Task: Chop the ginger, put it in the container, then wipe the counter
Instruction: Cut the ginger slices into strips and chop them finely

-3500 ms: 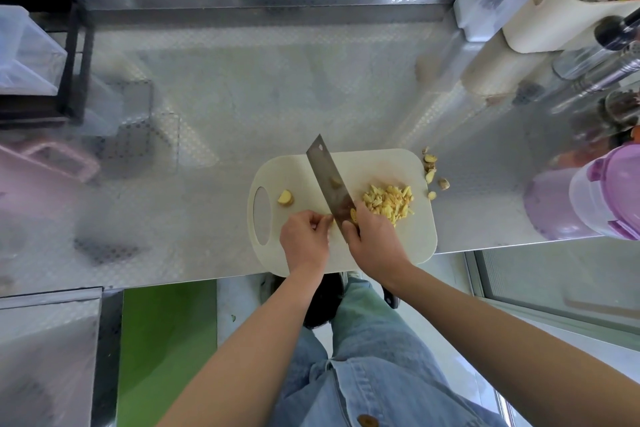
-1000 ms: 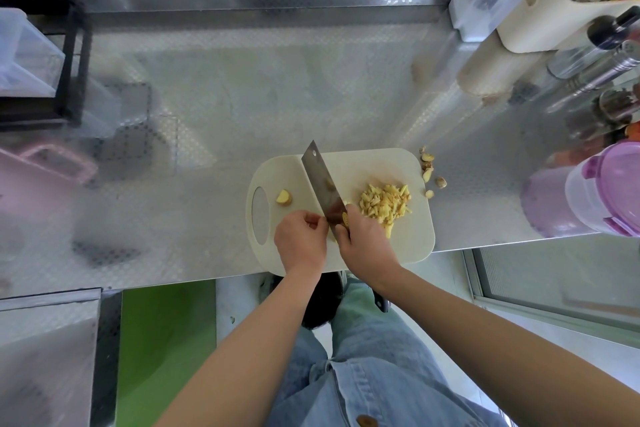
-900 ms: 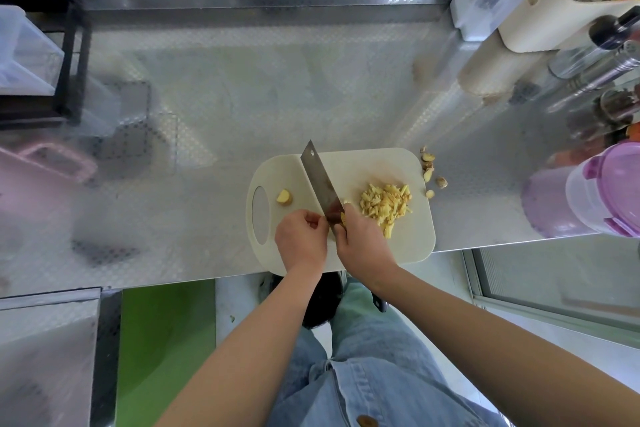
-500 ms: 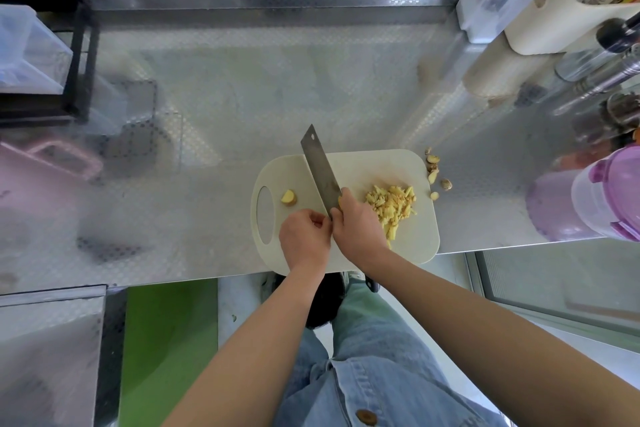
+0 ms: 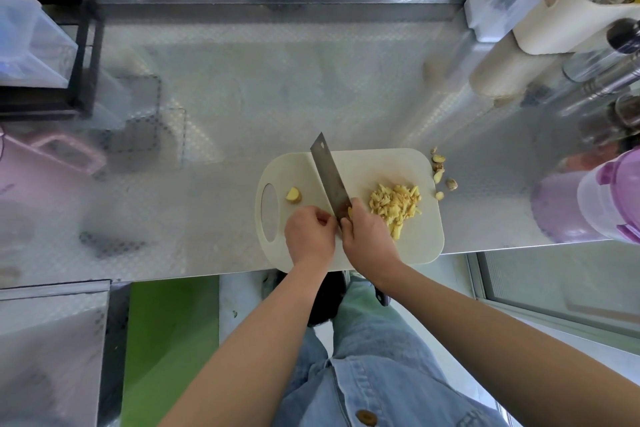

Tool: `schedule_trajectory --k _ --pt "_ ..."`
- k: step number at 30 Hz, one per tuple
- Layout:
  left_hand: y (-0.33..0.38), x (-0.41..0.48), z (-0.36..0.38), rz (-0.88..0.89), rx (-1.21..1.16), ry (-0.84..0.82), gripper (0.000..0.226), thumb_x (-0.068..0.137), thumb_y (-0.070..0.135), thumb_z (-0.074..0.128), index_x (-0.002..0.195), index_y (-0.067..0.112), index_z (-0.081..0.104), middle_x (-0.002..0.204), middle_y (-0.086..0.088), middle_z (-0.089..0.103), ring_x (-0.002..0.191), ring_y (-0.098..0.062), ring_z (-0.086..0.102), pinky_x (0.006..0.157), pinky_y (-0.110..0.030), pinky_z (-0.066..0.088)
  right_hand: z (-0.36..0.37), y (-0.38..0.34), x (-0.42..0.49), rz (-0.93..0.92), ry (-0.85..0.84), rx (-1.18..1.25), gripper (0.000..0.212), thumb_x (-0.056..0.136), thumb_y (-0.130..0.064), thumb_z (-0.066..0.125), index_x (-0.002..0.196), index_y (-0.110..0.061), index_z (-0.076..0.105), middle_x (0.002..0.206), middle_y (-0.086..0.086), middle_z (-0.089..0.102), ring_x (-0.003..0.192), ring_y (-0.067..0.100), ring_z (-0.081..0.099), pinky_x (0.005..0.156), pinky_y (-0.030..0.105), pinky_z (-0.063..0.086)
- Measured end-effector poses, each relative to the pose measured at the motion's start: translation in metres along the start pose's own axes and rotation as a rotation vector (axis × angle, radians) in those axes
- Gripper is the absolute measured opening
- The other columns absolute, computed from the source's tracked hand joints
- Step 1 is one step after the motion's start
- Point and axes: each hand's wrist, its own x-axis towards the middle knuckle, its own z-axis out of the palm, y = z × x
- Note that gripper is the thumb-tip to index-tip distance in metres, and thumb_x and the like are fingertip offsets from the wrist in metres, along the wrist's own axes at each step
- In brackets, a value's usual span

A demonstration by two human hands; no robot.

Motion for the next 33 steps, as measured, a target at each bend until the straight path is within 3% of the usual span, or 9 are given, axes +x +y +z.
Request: schedule_trajectory --k 5,11,21,26,30,33 --pt "-0.001 0.002 0.001 0.007 -0.01 -0.01 0.01 0.082 0.019 0.066 0.081 0.014 0.074 0.078 -0.001 0.071 0.074 -0.017 0.062 0.062 -0.023 0.037 0.004 -0.001 0.0 0.006 -0.002 -0.058 0.012 0.096 -0.016 0.039 0.105 -0.008 0.04 0.069 0.006 0.05 0.063 0.031 0.051 0.052 0.034 0.037" --pt "-0.002 0.0 0.0 0.032 0.0 -0.007 0.012 0.084 0.021 0.065 0.081 0.013 0.074 0.075 -0.002 0.069 0.071 -0.019 0.061 0.061 -0.024 0.036 0.006 -0.007 0.003 0.037 -0.023 -0.086 0.007 0.095 -0.014 0.036 0.091 -0.015 0.03 0.072 0.006 0.05 0.066 0.031 0.051 0.053 0.035 0.039" --pt "-0.002 0.0 -0.001 0.052 0.02 0.014 0.01 0.082 0.017 0.066 0.081 0.012 0.074 0.078 -0.002 0.071 0.07 -0.016 0.06 0.061 -0.022 0.035 -0.016 0.006 0.016 0.122 0.064 0.172 0.012 0.096 -0.012 0.044 0.088 -0.009 0.037 0.064 0.003 0.044 0.059 0.024 0.045 0.053 0.035 0.035" --pt "-0.007 0.0 0.0 0.098 -0.001 0.008 0.012 0.085 0.02 0.066 0.081 0.012 0.074 0.076 -0.001 0.07 0.067 -0.011 0.055 0.061 -0.021 0.033 -0.034 0.019 0.012 0.131 0.023 0.202 0.014 0.095 -0.017 0.043 0.083 -0.011 0.04 0.065 0.007 0.047 0.056 0.024 0.046 0.053 0.048 0.053" --pt "-0.01 -0.002 -0.001 0.157 -0.021 0.024 0.02 0.089 0.022 0.062 0.071 0.015 0.068 0.068 0.003 0.06 0.07 -0.018 0.058 0.058 -0.02 0.027 -0.037 0.013 0.004 0.11 0.058 0.241 0.025 0.095 -0.018 0.045 0.073 -0.021 0.034 0.062 0.004 0.046 0.05 0.018 0.042 0.051 0.047 0.053" --pt "-0.012 -0.003 -0.007 0.196 0.026 0.072 0.015 0.092 0.019 0.059 0.088 0.011 0.072 0.079 0.003 0.062 0.075 -0.014 0.054 0.064 -0.017 0.029 -0.035 0.015 0.0 0.102 0.04 0.227 0.013 0.097 -0.02 0.045 0.086 -0.013 0.041 0.064 0.005 0.05 0.051 0.019 0.047 0.053 0.046 0.053"
